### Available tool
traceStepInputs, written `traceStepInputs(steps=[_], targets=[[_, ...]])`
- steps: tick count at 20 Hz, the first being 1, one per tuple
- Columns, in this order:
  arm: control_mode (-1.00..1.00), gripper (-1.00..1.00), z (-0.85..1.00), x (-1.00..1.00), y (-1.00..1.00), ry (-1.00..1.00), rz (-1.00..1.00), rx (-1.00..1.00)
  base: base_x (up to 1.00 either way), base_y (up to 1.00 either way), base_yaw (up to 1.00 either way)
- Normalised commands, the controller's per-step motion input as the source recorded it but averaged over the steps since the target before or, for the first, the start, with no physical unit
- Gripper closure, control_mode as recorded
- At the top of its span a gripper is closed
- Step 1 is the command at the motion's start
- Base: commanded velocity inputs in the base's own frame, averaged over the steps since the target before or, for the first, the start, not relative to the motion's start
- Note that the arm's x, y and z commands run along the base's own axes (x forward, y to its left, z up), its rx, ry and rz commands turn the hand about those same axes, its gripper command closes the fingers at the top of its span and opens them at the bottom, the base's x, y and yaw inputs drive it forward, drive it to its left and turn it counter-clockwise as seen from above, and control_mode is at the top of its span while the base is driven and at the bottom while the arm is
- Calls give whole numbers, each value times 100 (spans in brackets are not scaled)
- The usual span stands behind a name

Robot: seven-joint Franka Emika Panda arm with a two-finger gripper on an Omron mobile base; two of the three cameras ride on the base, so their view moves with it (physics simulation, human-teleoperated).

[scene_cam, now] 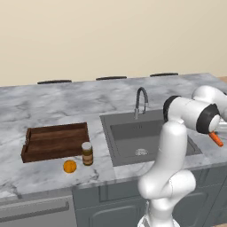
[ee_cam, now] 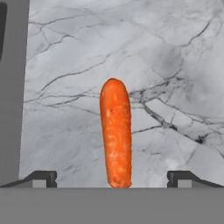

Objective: Pick up all produce items and place them in the sink. Turn on the sink faucet to wash them. Then turn the sink off and put them in the tray.

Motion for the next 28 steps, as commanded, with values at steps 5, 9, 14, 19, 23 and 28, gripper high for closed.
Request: traceStepInputs(steps=[5, 9, 14, 19, 23, 28], targets=[[-100, -100, -15, 4, 0, 0, 2, 0, 0, 0, 0], [-100, -100, -33, 1, 11, 2, 0, -4, 0, 0, 0], [-100, -100, -27, 8, 19, 4, 0, -5, 0, 0, 0], [-100, -100, -23, 6, 18, 3, 0, -5, 0, 0, 0], [-100, -100, -21, 1, 6, 2, 0, -2, 0, 0, 0], [-100, -100, -14, 9, 0, 1, 2, 0, 0, 0, 0]])
